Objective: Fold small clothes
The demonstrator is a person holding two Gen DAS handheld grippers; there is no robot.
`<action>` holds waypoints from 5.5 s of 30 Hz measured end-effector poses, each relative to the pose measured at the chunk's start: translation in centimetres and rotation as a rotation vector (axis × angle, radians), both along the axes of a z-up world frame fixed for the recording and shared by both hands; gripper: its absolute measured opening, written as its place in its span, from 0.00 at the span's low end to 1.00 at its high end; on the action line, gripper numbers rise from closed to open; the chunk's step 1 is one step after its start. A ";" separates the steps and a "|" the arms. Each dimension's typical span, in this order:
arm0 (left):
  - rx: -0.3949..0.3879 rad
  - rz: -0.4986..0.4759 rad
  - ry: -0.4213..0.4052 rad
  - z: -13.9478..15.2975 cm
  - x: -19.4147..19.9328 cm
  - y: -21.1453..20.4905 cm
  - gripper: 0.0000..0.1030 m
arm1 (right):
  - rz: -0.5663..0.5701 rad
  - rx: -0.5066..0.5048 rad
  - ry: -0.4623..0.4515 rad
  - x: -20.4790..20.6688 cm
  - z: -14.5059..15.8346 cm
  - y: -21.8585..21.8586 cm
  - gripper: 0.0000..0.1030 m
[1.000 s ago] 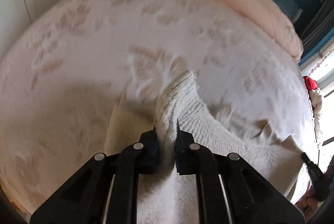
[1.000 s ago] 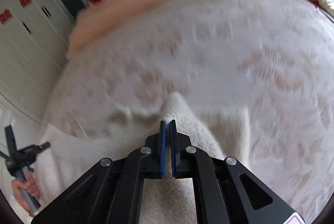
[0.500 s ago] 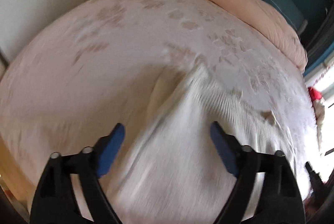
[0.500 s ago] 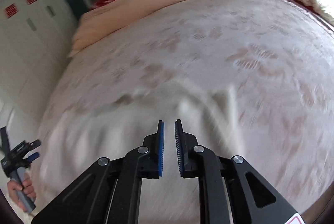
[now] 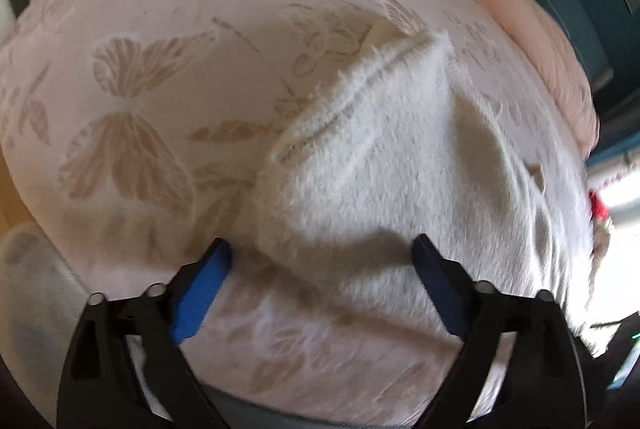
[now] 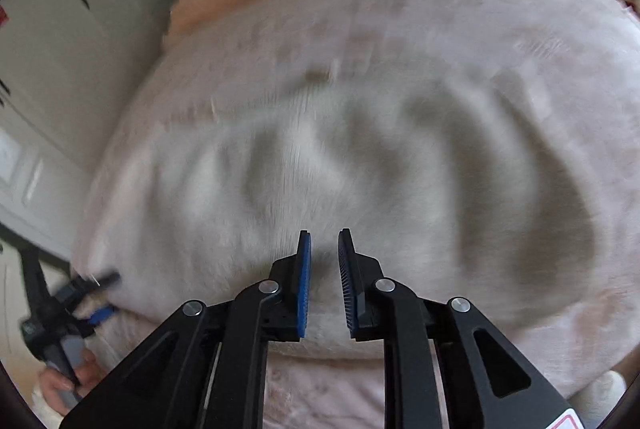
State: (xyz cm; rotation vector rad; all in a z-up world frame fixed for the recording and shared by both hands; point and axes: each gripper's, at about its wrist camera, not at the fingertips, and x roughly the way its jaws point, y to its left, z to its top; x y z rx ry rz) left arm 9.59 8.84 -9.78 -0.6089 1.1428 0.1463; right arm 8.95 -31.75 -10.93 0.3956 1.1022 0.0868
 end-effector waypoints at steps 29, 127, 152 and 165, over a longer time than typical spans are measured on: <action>0.119 -0.440 -0.363 14.9 1.7 -14.8 0.16 | -0.060 0.222 -0.090 0.4 3.3 0.8 0.21; 0.149 -0.566 -0.149 4.6 2.1 -25.6 0.77 | 0.026 -0.058 -0.196 3.3 6.2 -8.6 0.13; 0.324 -0.523 -0.135 6.8 -3.7 -19.3 0.80 | 0.056 -0.088 -0.168 1.3 6.7 -3.3 0.15; 0.382 -0.574 -0.138 7.0 -5.1 -21.7 0.81 | -0.175 0.010 -0.059 -2.4 2.1 -13.7 0.38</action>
